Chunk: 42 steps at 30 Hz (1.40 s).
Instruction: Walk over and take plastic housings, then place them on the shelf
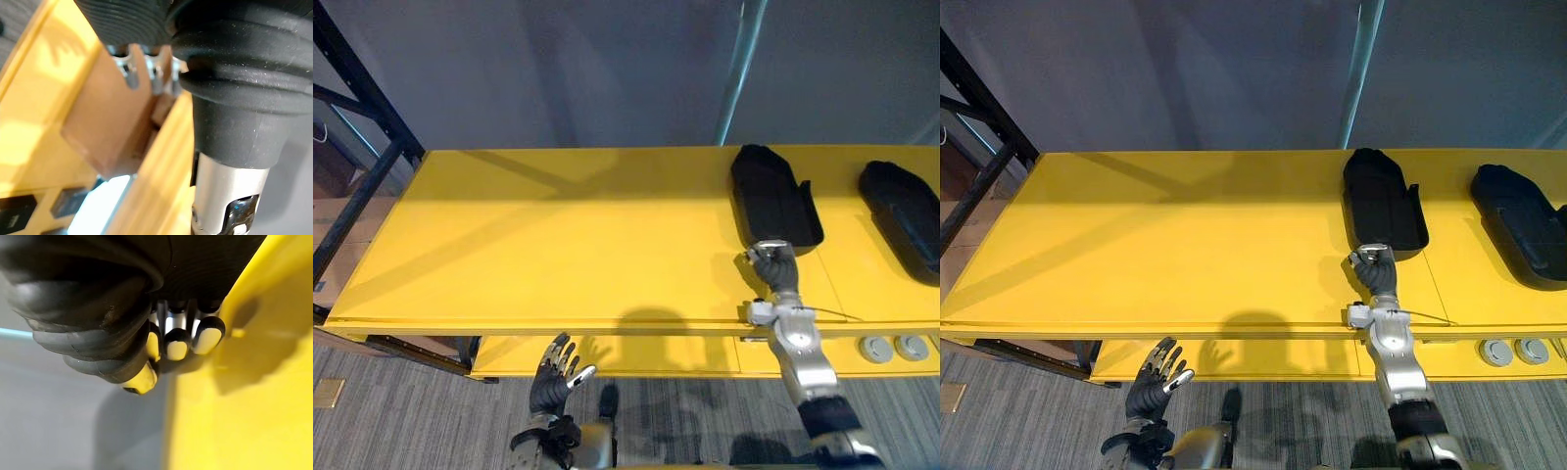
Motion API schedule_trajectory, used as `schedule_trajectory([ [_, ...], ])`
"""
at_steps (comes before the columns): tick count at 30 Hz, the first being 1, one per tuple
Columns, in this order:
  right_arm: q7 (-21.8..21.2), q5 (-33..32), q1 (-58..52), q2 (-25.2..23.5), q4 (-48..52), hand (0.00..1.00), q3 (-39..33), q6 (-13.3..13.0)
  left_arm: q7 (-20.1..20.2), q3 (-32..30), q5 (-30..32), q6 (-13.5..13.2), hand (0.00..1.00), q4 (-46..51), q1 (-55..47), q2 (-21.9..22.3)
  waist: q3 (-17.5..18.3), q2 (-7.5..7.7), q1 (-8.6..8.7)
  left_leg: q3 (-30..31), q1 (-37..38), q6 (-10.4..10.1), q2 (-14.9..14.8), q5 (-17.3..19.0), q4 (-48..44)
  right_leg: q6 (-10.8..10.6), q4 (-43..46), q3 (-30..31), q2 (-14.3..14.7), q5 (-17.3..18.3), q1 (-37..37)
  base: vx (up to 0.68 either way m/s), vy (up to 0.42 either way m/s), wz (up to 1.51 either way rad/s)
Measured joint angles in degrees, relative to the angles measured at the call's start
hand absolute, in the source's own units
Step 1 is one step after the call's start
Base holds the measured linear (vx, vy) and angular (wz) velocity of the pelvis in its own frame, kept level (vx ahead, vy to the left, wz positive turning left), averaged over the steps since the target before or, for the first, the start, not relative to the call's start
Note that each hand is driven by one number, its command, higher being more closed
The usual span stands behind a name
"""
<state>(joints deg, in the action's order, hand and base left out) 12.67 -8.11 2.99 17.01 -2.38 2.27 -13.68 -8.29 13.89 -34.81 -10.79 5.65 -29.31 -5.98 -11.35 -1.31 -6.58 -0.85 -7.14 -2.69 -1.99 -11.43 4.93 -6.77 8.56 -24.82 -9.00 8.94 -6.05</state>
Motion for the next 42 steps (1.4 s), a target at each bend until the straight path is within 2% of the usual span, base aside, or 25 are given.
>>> schedule_trajectory([
  [4,-0.90,-0.22,-5.92,-2.50,9.26,1.00,-0.33,-2.12,-1.65,-1.88,-0.05,-0.46,0.00,0.00,-0.18,0.76,0.25,0.90,1.25,-2.40,0.05,0.03,-0.59,0.07,-0.03,0.01,-0.34,2.10,0.08,-0.23,1.06,0.06,-0.027,-0.27],
  [5,-1.96,-0.70,-7.98,-3.01,11.27,0.00,-1.34,-2.83,-2.18,-1.97,-0.05,-0.45,0.00,0.00,-0.17,1.00,0.37,1.13,1.49,-2.78,0.06,0.01,-0.68,0.15,-0.04,0.08,-0.48,2.64,0.09,-0.61,1.12,0.06,-0.025,-0.17],
  [8,-4.31,-1.79,-11.51,-3.42,13.93,0.00,-1.95,-4.01,-2.73,-2.36,-0.04,-0.31,0.00,0.01,-0.59,1.90,0.87,1.97,2.70,-3.26,0.12,-0.03,-0.68,0.20,-0.24,0.08,-0.98,3.00,0.10,-1.15,1.01,0.04,-0.018,-0.08],
  [12,-4.89,-4.75,-14.77,-5.14,15.41,0.00,-1.64,-4.49,-2.69,-2.29,0.83,-0.01,0.00,0.02,-1.07,2.09,1.03,2.23,2.67,-4.65,0.99,-0.30,-0.93,1.02,-0.03,0.04,-1.13,4.44,0.12,-1.34,0.95,-0.02,0.000,-0.18],
  [14,-2.41,-5.20,-18.05,-7.16,15.41,0.00,-1.59,-4.77,-2.41,-1.90,2.23,1.34,0.00,0.32,-1.79,2.09,1.91,2.27,2.99,-5.39,1.28,0.03,-0.93,1.40,0.03,0.56,-1.69,4.79,0.15,-0.97,1.07,-0.05,0.007,-0.18],
  [18,1.05,-6.22,-23.94,-10.16,15.21,0.00,-0.69,-4.94,-1.17,-0.34,3.84,2.19,0.00,0.67,-2.85,1.87,3.03,2.71,4.22,-6.91,1.12,0.10,-1.24,1.44,0.02,0.47,-1.97,6.48,0.17,-1.37,2.08,-0.02,0.010,-0.17],
  [23,5.52,-6.75,-27.04,-10.76,14.18,0.00,0.63,-5.14,2.40,4.00,4.20,5.32,0.00,0.74,-2.62,1.66,4.41,2.34,5.14,-10.16,1.15,0.10,-1.76,1.66,0.00,0.55,-2.63,9.81,0.32,-2.58,3.82,0.01,0.009,-0.36],
  [28,8.70,-6.84,-28.06,-10.52,12.51,0.00,0.63,-5.64,4.67,7.19,4.34,6.69,0.00,0.81,-1.80,-1.57,4.74,2.02,6.03,-15.70,3.00,-0.22,-3.10,2.76,-0.35,0.72,-3.44,16.25,0.99,-4.32,5.68,0.01,0.008,-0.66],
  [29,8.59,-6.94,-27.86,-10.18,12.51,0.00,0.64,-6.26,4.65,7.52,4.19,6.75,0.00,0.73,-1.07,-2.45,4.62,2.20,6.29,-16.47,2.32,-0.42,-3.58,4.07,-2.86,0.87,-3.47,17.94,1.19,-4.79,6.36,0.00,0.009,-0.76],
  [31,8.21,-7.33,-26.60,-8.43,12.39,0.00,0.80,-6.31,4.40,7.59,3.76,6.65,0.00,0.53,-0.32,-2.76,4.21,2.78,5.88,-11.62,-2.04,-1.03,-4.63,9.64,-14.07,1.03,-3.43,21.76,1.46,-5.55,7.84,-0.02,0.012,-1.04],
  [32,7.35,-8.08,-24.44,-5.60,12.39,0.00,0.88,-6.33,3.73,7.56,3.72,6.50,0.00,0.50,-0.16,-2.44,3.91,1.64,5.19,-3.63,-4.70,-1.65,-5.35,14.61,-21.92,0.88,-3.47,24.96,2.83,-5.91,8.78,-0.07,0.046,-1.24],
  [33,7.19,-8.27,-23.22,-3.76,12.37,0.00,1.01,-6.33,3.35,7.85,3.70,6.48,0.00,0.50,0.02,-2.13,3.87,0.52,5.00,-0.62,-5.37,-2.28,-5.63,16.94,-24.35,0.61,-3.46,26.19,3.55,-6.18,9.17,-0.11,0.132,-1.53],
  [34,6.84,-9.25,-20.87,-0.55,11.96,0.00,1.54,-6.35,2.83,8.67,3.65,6.47,0.00,0.46,0.38,-2.06,4.04,-1.28,4.95,2.06,-6.12,-4.16,-5.85,20.72,-27.13,0.33,-3.22,28.08,4.19,-6.43,10.30,-0.11,0.201,-1.21],
  [36,6.05,-11.49,-18.59,0.10,10.45,0.00,1.87,-6.41,2.92,9.02,3.57,6.44,0.00,0.36,1.94,-2.94,3.86,-0.97,5.56,0.65,-7.37,-3.50,-4.92,22.42,-29.01,0.29,-2.92,30.19,3.58,-6.44,12.10,-0.06,0.160,-0.75],
  [37,6.01,-12.07,-17.71,-0.56,9.47,0.00,2.33,-6.41,2.87,9.56,3.93,6.19,0.00,0.36,4.30,-3.74,2.90,-0.35,5.99,-0.04,-8.62,-2.61,-3.88,23.19,-31.41,0.28,-2.05,31.50,2.71,-6.44,13.55,-0.06,0.153,-0.32],
  [39,6.07,-12.02,-17.86,-1.32,7.76,0.00,3.21,-6.11,3.62,10.99,4.58,5.17,0.00,0.68,6.61,-3.74,1.15,0.34,5.85,-0.72,-9.48,-1.96,-3.81,25.29,-34.66,-0.24,-0.87,33.05,2.68,-6.77,13.84,-0.06,0.184,-0.30],
  [41,5.64,-12.52,-20.08,-3.88,6.03,0.00,4.47,-6.07,5.41,12.32,6.27,5.01,0.00,1.35,7.56,-2.68,0.39,0.43,5.57,-2.40,-9.98,-0.67,-4.62,28.71,-40.03,-2.03,-0.36,35.59,2.97,-8.47,13.43,-0.04,0.210,-0.48],
  [42,5.34,-12.38,-20.52,-4.61,5.91,0.00,4.50,-6.16,5.81,12.34,6.39,5.04,0.00,1.62,7.56,-2.49,0.23,0.55,5.64,-3.07,-9.79,-0.18,-5.06,29.24,-41.04,-3.03,-0.21,36.60,3.09,-9.06,13.43,-0.04,0.212,-0.60],
])
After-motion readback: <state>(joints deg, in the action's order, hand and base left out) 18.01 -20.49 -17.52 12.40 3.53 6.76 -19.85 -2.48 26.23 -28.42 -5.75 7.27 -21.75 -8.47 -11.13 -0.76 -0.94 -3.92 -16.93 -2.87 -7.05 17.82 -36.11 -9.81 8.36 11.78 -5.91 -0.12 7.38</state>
